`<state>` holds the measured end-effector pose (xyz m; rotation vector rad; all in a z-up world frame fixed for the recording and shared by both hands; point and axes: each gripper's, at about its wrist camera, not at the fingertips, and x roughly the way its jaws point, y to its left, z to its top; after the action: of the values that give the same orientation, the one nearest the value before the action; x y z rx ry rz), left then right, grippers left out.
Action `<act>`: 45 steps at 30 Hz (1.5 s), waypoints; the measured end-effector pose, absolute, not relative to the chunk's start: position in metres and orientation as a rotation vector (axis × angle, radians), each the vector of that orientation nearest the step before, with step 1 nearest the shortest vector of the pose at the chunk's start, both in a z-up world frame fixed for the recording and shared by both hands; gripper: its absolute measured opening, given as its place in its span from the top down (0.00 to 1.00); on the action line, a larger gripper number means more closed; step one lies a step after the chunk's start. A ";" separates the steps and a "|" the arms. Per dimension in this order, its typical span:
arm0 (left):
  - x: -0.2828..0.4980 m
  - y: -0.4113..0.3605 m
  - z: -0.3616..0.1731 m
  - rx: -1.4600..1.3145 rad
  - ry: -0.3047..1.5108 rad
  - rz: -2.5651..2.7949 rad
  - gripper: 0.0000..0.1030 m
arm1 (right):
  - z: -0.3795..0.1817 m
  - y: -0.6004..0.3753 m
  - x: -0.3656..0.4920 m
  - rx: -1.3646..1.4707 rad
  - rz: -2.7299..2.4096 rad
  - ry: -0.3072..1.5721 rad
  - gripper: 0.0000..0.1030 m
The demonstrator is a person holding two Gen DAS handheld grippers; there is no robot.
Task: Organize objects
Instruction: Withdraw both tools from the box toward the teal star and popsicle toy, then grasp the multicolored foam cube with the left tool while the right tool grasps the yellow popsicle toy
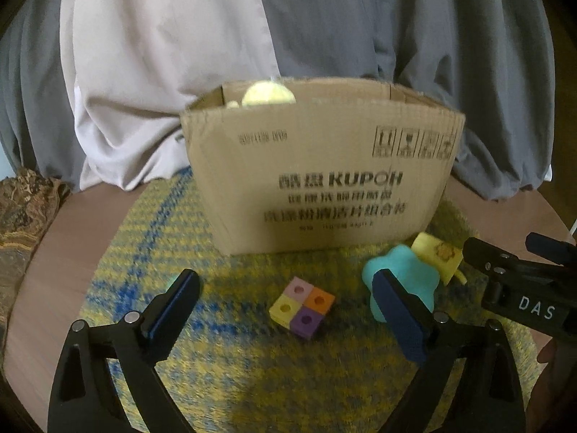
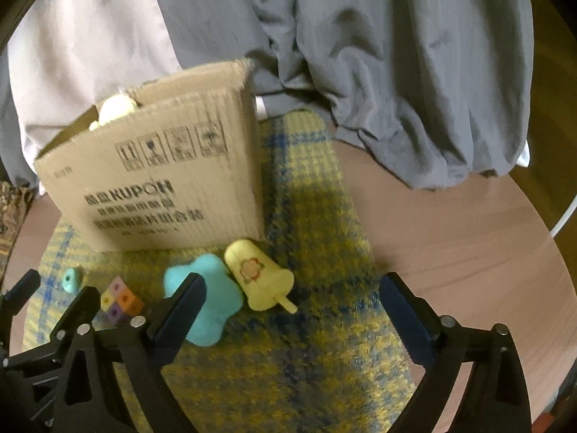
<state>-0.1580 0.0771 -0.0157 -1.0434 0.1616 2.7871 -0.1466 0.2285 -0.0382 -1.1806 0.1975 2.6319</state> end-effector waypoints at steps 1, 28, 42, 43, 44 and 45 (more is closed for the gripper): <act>-0.159 0.078 -0.019 -1.057 0.158 2.782 0.07 | -0.041 0.230 -0.147 -1.187 2.627 0.199 0.07; -0.176 0.086 -0.074 -1.265 0.113 2.638 0.29 | -0.068 0.232 -0.168 -1.326 2.605 0.229 0.32; -0.185 0.093 -0.079 -1.282 0.139 2.611 0.46 | -0.078 0.233 -0.182 -1.388 2.602 0.243 0.42; -0.185 0.093 -0.079 -1.280 0.143 2.611 0.49 | -0.078 0.233 -0.183 -1.392 2.603 0.244 0.43; -0.185 0.094 -0.079 -1.279 0.148 2.611 0.50 | -0.079 0.233 -0.184 -1.392 2.604 0.244 0.43; -0.185 0.094 -0.079 -1.278 0.150 2.610 0.50 | -0.079 0.233 -0.184 -1.392 2.605 0.243 0.43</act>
<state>-0.1855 0.0936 -0.0785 -1.2777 0.1499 2.6100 -0.1839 0.2328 -0.0791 -1.3918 0.2426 2.6054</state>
